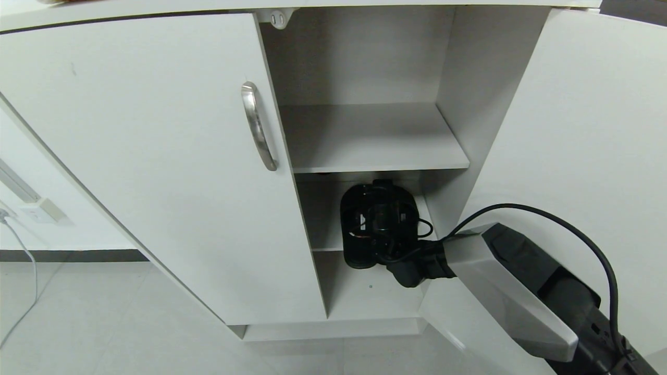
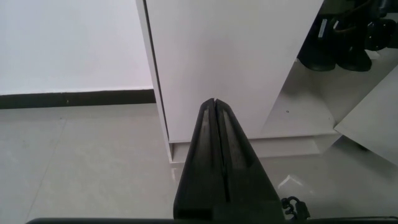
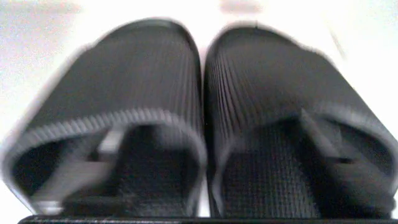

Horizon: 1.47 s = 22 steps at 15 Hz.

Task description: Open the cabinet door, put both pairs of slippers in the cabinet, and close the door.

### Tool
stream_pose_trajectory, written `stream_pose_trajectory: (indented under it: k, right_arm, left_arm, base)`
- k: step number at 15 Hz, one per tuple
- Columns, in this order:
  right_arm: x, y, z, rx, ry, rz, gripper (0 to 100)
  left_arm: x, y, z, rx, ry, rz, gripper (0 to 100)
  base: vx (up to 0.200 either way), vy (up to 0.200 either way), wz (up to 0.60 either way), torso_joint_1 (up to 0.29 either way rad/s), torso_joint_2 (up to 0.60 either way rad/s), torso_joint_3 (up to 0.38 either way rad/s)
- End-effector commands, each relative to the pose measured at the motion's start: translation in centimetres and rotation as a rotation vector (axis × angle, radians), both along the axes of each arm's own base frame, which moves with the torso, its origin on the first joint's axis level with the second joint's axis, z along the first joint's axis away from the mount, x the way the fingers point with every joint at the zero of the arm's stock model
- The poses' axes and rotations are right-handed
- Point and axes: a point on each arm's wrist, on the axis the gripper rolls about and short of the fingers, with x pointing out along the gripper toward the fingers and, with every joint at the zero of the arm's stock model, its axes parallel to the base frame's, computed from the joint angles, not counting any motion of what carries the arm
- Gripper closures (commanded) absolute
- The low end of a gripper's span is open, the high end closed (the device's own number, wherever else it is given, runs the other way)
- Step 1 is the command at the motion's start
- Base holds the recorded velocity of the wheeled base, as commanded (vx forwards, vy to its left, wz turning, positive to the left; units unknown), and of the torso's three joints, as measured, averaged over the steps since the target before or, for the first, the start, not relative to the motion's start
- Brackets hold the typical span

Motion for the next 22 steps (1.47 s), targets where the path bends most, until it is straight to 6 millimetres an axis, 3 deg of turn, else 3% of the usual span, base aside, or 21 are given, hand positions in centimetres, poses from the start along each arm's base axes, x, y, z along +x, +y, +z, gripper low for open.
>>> stream_pose_trajectory:
  k: [1,3,6,10,19,22]
  right_arm:
    - [-1.0,-0.4,0.9,-0.002,0.004,0.005,0]
    - [-2.4,-0.7,1.5,0.004,-0.004,0.014,0]
    - [-7.3,-1.9,2.5,-0.007,0.009,0.059,0]
    - [-12.3,-3.3,1.8,-0.019,0.022,0.114,0]
    - [-13.9,-3.3,0.5,-0.020,0.023,0.142,0]
    - [-14.1,-3.1,0.3,-0.025,0.028,0.148,0]
  left_arm:
    - [0.0,0.0,0.0,0.000,0.002,0.001,100]
    - [0.0,0.0,0.0,0.000,0.002,0.001,100]
    - [0.0,0.0,0.0,0.003,0.002,-0.001,100]
    - [0.0,0.0,0.0,0.003,0.002,-0.001,100]
    - [0.0,0.0,0.0,0.003,0.002,-0.002,100]
    - [0.0,0.0,0.0,0.003,0.001,-0.002,100]
  base:
    - [0.000,0.000,0.00,0.000,0.00,0.000]
    - [0.000,0.000,0.00,0.000,0.00,0.000]
    - [0.000,0.000,0.00,0.000,0.00,0.000]
    - [0.000,0.000,0.00,0.000,0.00,0.000]
    - [0.000,0.000,0.00,0.000,0.00,0.000]
    - [-0.200,0.000,0.00,0.010,0.00,0.001]
